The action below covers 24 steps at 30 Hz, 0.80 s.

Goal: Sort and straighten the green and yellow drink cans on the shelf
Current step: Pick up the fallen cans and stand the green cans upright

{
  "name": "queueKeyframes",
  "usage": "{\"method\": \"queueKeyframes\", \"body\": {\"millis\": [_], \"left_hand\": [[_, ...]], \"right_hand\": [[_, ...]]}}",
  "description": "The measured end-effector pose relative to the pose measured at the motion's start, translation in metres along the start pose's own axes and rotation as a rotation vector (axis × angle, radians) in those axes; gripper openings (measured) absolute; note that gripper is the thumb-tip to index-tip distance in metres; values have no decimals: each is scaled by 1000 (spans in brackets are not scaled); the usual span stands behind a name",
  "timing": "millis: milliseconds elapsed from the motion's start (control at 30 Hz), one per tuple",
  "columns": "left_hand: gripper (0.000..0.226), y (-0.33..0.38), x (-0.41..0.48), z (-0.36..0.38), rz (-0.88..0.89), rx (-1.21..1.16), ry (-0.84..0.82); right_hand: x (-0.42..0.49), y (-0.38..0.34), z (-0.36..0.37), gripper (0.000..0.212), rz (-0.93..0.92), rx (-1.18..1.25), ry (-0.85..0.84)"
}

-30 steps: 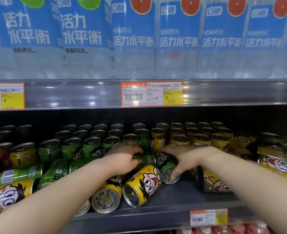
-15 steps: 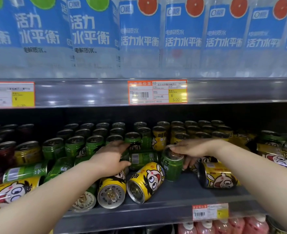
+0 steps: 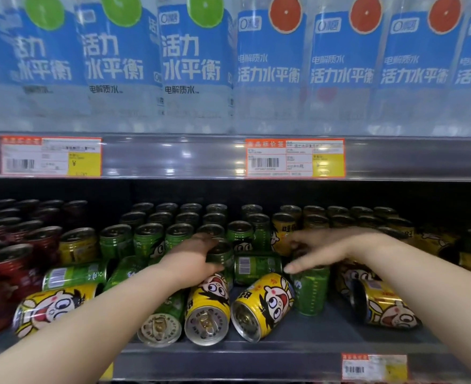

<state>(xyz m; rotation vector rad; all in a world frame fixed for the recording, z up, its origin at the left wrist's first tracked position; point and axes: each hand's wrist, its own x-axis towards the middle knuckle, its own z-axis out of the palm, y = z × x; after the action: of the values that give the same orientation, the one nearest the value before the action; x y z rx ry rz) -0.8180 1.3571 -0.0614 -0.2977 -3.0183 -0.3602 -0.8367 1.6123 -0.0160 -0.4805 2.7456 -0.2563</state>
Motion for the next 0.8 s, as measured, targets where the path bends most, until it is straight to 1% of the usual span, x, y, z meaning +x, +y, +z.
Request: {"method": "queueKeyframes", "body": {"millis": [67,133,267,333,400,467,600,700,800], "left_hand": [[65,0,0,0,-1,3,4],[64,0,0,0,3,7,7],[63,0,0,1,8,24,13],[63,0,0,1,4,26,14],[62,1,0,2,3,17,12],[62,1,0,2,1,8,11],[62,-1,1,3,-1,-2,17],[62,-3,1,4,3,-12,26],[62,-5,1,6,3,-31,50]], "right_hand": [[14,-12,2,75,-26,16,97],[32,-22,6,73,-22,-23,125],[58,-35,12,80,41,-150,6],[64,-39,16,76,64,-196,-66],[66,-40,19,70,61,-213,-65],[63,-39,18,71,49,-178,-28],[49,-30,9,83,34,17,77],[44,-28,7,81,-1,135,162],[43,-34,13,80,-50,140,183]]}}
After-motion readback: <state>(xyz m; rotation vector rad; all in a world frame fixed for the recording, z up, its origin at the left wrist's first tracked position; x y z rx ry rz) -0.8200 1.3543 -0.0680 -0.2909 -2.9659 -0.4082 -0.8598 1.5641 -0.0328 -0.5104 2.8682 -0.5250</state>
